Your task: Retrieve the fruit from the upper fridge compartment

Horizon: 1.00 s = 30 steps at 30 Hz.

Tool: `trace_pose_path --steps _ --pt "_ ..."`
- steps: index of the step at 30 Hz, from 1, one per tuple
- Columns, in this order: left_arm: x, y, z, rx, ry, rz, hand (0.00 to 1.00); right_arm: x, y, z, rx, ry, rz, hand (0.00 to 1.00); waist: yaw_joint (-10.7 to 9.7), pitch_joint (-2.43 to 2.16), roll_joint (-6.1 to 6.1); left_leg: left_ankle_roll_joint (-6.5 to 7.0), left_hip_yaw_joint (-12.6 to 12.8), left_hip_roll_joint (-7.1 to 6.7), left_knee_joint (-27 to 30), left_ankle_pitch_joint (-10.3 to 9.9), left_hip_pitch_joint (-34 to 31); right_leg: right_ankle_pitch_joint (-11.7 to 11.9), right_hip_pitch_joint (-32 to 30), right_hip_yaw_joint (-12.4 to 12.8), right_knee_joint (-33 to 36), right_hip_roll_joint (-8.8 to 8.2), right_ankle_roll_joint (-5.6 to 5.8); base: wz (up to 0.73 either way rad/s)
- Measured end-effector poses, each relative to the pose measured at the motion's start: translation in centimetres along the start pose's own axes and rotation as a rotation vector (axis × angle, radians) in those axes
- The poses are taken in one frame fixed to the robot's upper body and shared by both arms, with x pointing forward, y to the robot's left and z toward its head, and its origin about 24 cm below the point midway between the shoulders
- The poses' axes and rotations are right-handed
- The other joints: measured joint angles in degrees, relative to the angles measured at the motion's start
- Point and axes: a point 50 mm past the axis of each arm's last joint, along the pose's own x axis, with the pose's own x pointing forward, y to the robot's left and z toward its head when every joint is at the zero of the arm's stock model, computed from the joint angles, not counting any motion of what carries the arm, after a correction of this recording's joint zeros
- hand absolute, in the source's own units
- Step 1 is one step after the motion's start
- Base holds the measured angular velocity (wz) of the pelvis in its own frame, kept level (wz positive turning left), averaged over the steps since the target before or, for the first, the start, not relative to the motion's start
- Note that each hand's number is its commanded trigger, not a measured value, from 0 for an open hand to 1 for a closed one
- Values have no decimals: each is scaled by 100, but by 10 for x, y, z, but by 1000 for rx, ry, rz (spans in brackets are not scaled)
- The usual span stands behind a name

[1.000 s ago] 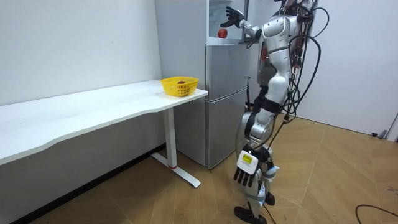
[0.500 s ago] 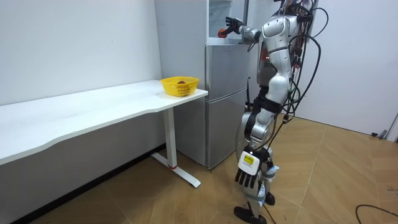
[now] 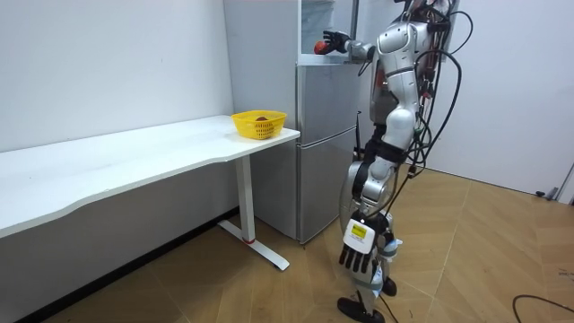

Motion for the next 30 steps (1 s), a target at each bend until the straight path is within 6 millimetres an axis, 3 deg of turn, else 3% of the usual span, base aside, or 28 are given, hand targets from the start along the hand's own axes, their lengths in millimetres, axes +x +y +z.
trace_pose_path --steps 6,11,13,14,15,16,17,30 --pt "0 1 1 1 5 -4 0 1 -1 -9 -13 48 56 0 9 2 28 1 24 5 4 2 1 0 -14 7 2 -2 0 -1" --pt "1 0 2 3 13 -28 0 3 1 -7 -1 51 103 0 2 29 91 0 3 5 -1 1 -6 -2 -31 1 0 0 -4 0" --pt "1 0 3 3 15 -33 0 3 1 -7 -1 50 110 13 5 27 98 0 0 5 -2 1 -7 -3 -31 2 1 1 -6 0" --pt "1 -1 2 3 17 -37 0 3 1 -7 -1 50 114 56 3 23 96 0 0 4 -1 1 -7 -4 -30 2 1 1 -6 0" --pt "1 -1 2 2 18 -39 0 3 1 -7 -1 50 116 63 2 22 97 0 0 4 -1 1 -7 -4 -31 2 0 1 -6 0" --pt "1 -1 2 2 23 -43 0 3 2 -7 0 50 121 95 -1 21 99 0 0 4 0 1 -6 -4 -32 3 1 1 -6 0" --pt "1 -1 2 1 26 -44 0 3 2 -7 0 50 126 100 -3 16 93 0 0 4 3 1 -4 -4 -33 3 1 2 -6 0" --pt "1 -1 1 0 33 -45 0 7 -5 2 -18 29 112 100 15 21 101 0 -7 12 4 2 0 -4 -42 -2 -1 9 -6 0"
